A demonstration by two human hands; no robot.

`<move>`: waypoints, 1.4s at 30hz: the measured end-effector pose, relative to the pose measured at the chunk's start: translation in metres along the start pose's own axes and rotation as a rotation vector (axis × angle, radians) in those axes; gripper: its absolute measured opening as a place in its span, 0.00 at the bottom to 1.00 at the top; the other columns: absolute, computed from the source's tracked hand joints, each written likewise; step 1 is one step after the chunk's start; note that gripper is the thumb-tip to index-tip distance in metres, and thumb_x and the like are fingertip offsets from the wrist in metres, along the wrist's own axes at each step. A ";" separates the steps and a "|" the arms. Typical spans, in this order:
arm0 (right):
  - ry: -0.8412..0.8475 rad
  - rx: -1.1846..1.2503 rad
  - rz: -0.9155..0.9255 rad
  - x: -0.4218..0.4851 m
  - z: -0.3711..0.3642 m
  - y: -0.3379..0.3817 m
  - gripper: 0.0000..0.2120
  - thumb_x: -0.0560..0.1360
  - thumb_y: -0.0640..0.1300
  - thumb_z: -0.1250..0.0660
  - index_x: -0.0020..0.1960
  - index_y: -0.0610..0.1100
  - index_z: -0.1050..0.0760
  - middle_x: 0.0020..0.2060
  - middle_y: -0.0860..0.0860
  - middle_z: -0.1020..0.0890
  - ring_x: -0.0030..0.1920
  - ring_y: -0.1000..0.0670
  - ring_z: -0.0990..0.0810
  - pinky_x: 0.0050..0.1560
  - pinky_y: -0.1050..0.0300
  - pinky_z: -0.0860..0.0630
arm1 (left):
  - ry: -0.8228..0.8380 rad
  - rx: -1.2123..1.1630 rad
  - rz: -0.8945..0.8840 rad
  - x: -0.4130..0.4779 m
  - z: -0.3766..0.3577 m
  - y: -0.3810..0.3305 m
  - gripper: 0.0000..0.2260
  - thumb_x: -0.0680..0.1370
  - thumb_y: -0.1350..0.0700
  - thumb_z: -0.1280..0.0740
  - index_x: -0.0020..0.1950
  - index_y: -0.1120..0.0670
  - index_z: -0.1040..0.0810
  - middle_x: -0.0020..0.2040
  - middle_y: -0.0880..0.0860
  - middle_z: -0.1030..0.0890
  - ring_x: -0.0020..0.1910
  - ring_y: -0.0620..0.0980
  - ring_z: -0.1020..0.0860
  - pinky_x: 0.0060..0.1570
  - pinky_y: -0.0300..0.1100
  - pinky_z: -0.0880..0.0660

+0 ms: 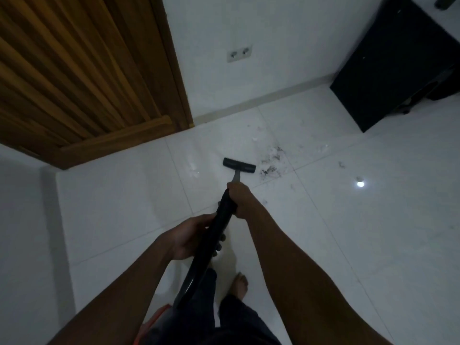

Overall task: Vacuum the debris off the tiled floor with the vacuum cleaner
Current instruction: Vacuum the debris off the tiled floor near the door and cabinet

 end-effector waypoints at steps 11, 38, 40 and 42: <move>0.016 0.064 -0.040 0.021 -0.065 0.042 0.12 0.83 0.47 0.41 0.61 0.40 0.33 0.43 0.41 0.24 0.44 0.39 0.21 0.47 0.44 0.21 | -0.132 0.172 0.027 0.005 0.057 -0.058 0.28 0.79 0.33 0.42 0.55 0.59 0.25 0.34 0.55 0.24 0.30 0.53 0.27 0.34 0.46 0.28; 0.160 0.000 -0.090 0.122 -0.107 0.145 0.08 0.81 0.39 0.40 0.59 0.44 0.33 0.45 0.45 0.29 0.39 0.45 0.23 0.46 0.42 0.19 | -0.476 0.062 0.020 0.051 0.081 -0.164 0.30 0.78 0.32 0.43 0.46 0.60 0.25 0.29 0.57 0.26 0.24 0.52 0.30 0.26 0.41 0.32; 0.106 0.159 -0.103 0.128 -0.101 0.153 0.14 0.80 0.37 0.39 0.65 0.43 0.34 0.48 0.42 0.29 0.37 0.42 0.22 0.40 0.45 0.18 | -0.473 0.179 0.050 0.053 0.090 -0.177 0.30 0.78 0.32 0.43 0.46 0.60 0.24 0.29 0.57 0.26 0.25 0.52 0.29 0.28 0.42 0.31; 0.045 0.198 -0.106 0.134 -0.098 0.159 0.17 0.80 0.36 0.41 0.68 0.41 0.33 0.46 0.43 0.27 0.36 0.44 0.24 0.40 0.48 0.19 | -0.443 0.268 0.057 0.051 0.095 -0.188 0.30 0.79 0.33 0.45 0.46 0.60 0.24 0.29 0.58 0.25 0.26 0.53 0.28 0.30 0.43 0.29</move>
Point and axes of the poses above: each hand's wrist, its own x-axis towards the middle knuckle, its own z-axis out of the back of the hand, y = z × x, the point moved 5 cm from there along x, towards the middle knuckle
